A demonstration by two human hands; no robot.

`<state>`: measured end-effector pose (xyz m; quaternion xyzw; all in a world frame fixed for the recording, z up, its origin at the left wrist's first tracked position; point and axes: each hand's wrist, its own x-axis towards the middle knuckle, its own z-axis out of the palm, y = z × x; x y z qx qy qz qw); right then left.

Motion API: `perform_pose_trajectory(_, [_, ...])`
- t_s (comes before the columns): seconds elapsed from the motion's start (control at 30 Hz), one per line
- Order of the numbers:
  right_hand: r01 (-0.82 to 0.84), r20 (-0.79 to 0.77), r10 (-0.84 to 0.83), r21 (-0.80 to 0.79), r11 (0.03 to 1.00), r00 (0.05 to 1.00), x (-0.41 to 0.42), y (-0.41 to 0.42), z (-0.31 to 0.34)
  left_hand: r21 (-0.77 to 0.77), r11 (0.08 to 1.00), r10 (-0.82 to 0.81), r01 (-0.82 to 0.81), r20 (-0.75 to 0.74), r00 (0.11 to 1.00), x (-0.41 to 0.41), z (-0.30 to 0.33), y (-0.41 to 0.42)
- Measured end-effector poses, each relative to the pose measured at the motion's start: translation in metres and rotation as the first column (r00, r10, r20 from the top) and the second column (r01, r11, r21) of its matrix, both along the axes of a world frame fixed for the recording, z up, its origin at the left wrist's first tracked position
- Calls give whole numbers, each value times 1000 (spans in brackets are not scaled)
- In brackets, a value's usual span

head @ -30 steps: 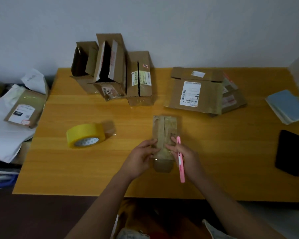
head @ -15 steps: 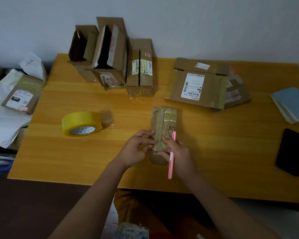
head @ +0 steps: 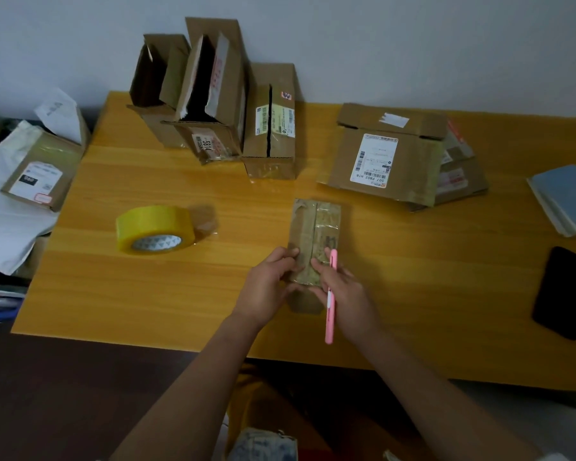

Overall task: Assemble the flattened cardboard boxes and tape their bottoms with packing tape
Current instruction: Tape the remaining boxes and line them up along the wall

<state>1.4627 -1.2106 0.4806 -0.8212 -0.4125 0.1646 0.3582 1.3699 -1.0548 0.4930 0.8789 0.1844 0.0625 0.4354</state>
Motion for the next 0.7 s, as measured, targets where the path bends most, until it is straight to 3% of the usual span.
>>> perform_pose_trajectory(0.2, [-66,-143,67,10,998,987,8,-8,17,84,991,-100,101,-21,995,-2,8,4])
perform_pose_trajectory(0.27, [-59,-103,60,19,998,993,13,-9,28,107,985,-130,134,-46,990,-5,14,5])
perform_pose_trajectory(0.37, [123,44,-126,79,989,991,28,-1,40,91,986,-131,137,-68,989,-7,21,9])
perform_pose_trajectory(0.43, [256,50,-259,60,965,965,43,11,46,-22,996,-84,83,-52,995,-7,27,10])
perform_pose_trajectory(0.5, [293,-51,-296,-58,954,954,52,22,46,-189,982,19,-32,-70,997,-5,34,6])
perform_pose_trajectory(0.57, [218,-271,-245,-126,968,931,50,28,45,-283,951,88,-123,-133,987,1,36,0])
perform_pose_trajectory(0.63, [145,-422,-172,-95,985,890,44,28,41,-198,969,109,-147,-191,976,6,31,-4])
perform_pose_trajectory(0.7, [122,-496,-139,-66,990,857,39,29,39,-80,977,187,-200,-150,971,11,26,0])
